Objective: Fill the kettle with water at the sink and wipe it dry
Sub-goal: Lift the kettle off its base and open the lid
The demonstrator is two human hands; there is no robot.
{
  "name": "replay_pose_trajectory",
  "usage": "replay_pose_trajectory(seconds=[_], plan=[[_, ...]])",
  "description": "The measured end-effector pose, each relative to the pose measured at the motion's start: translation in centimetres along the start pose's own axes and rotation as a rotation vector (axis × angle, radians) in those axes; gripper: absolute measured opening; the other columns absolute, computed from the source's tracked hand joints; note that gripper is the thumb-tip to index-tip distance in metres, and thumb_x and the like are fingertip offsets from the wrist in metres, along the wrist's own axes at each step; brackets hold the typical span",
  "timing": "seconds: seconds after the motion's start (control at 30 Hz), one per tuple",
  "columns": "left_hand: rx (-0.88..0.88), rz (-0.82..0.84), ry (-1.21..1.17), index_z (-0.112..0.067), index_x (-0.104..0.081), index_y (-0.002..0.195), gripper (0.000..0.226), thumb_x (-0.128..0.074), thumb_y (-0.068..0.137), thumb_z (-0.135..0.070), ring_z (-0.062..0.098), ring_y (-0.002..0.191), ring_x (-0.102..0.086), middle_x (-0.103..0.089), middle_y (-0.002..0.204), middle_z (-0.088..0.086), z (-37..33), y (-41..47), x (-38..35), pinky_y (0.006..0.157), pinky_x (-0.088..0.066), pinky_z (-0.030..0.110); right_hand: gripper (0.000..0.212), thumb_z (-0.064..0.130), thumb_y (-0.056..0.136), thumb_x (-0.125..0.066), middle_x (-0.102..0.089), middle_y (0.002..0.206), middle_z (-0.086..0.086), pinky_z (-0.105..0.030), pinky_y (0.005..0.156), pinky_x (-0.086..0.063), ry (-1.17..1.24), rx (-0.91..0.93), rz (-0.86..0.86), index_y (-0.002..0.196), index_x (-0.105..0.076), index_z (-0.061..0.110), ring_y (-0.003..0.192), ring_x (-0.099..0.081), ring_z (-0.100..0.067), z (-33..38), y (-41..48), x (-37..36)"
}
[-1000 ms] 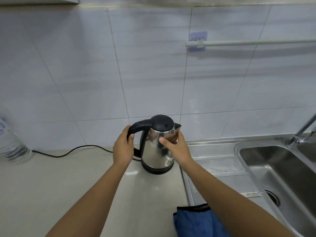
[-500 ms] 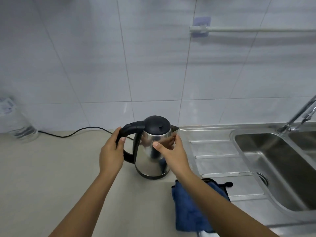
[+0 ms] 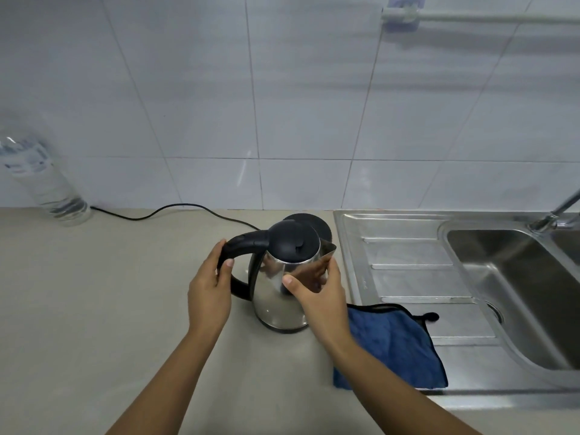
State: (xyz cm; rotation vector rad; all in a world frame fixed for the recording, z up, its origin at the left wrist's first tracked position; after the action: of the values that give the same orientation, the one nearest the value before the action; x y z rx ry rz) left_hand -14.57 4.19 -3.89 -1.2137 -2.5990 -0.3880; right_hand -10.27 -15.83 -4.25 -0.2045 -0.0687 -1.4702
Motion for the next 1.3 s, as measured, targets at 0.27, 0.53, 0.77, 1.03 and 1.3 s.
replay_pose_trajectory(seconds=[0.27,0.53,0.77,1.03,1.3], plan=[[0.037,-0.021,-0.050,-0.035,-0.049,0.139,0.041,-0.051,0.099,-0.026,-0.003,0.124,-0.047,-0.053,0.134,-0.021,1.0,-2.2,0.9,0.099,-0.033,0.016,0.081,0.055,0.059,-0.083,-0.068,0.122,0.014,-0.033,0.098,-0.057,0.025,0.023,0.001,0.132,-0.051,0.044,0.115,-0.064,-0.007,-1.1,-1.7,-0.1],[0.053,0.006,-0.070,-0.038,-0.048,0.138,0.042,-0.051,0.098,-0.028,0.000,0.126,-0.048,-0.053,0.138,-0.018,1.1,-2.1,1.0,0.100,-0.036,0.019,0.099,0.056,0.057,-0.086,-0.059,0.131,0.017,-0.036,0.101,-0.054,0.044,0.014,0.005,0.144,-0.043,0.041,0.122,-0.058,-0.011,-1.6,-1.6,0.0],[0.075,0.034,-0.071,-0.035,-0.050,0.136,0.040,-0.047,0.099,-0.020,0.005,0.129,-0.045,-0.052,0.139,-0.014,0.0,-1.8,1.4,0.108,-0.035,0.027,0.105,0.053,0.061,-0.086,-0.051,0.136,0.019,-0.035,0.108,-0.048,0.029,-0.016,0.070,0.149,-0.030,0.049,0.128,-0.052,-0.010,-2.5,-1.3,0.6],[-0.270,0.222,0.371,-0.026,-0.041,0.145,0.066,-0.043,0.087,-0.058,0.007,0.147,-0.016,-0.026,0.158,-0.005,-7.2,-0.3,-1.6,0.120,0.003,0.033,0.108,0.050,0.069,-0.088,-0.050,0.148,0.013,-0.045,0.112,-0.046,-0.102,0.069,0.186,0.156,-0.025,0.042,0.138,-0.048,-0.010,-2.2,-0.4,1.3],[-0.364,0.395,0.760,-0.025,-0.025,0.152,0.076,-0.037,0.089,-0.067,0.012,0.149,-0.010,-0.019,0.162,0.000,-9.8,0.1,-5.0,0.120,0.003,0.034,0.113,0.045,0.069,-0.087,-0.051,0.142,0.032,-0.040,0.117,-0.043,-0.021,0.050,0.218,0.158,-0.017,0.047,0.137,-0.047,0.001,-2.8,-0.7,0.6]])
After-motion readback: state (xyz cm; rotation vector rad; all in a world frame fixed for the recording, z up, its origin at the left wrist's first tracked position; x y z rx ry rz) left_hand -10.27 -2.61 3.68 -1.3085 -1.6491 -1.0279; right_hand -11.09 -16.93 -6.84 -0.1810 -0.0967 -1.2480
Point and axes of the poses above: each hand's wrist, its own y-axis towards the middle knuckle, its own x-axis out of the back of the hand, z = x × y, the point moved 3 cm from there along y, towards the middle knuckle
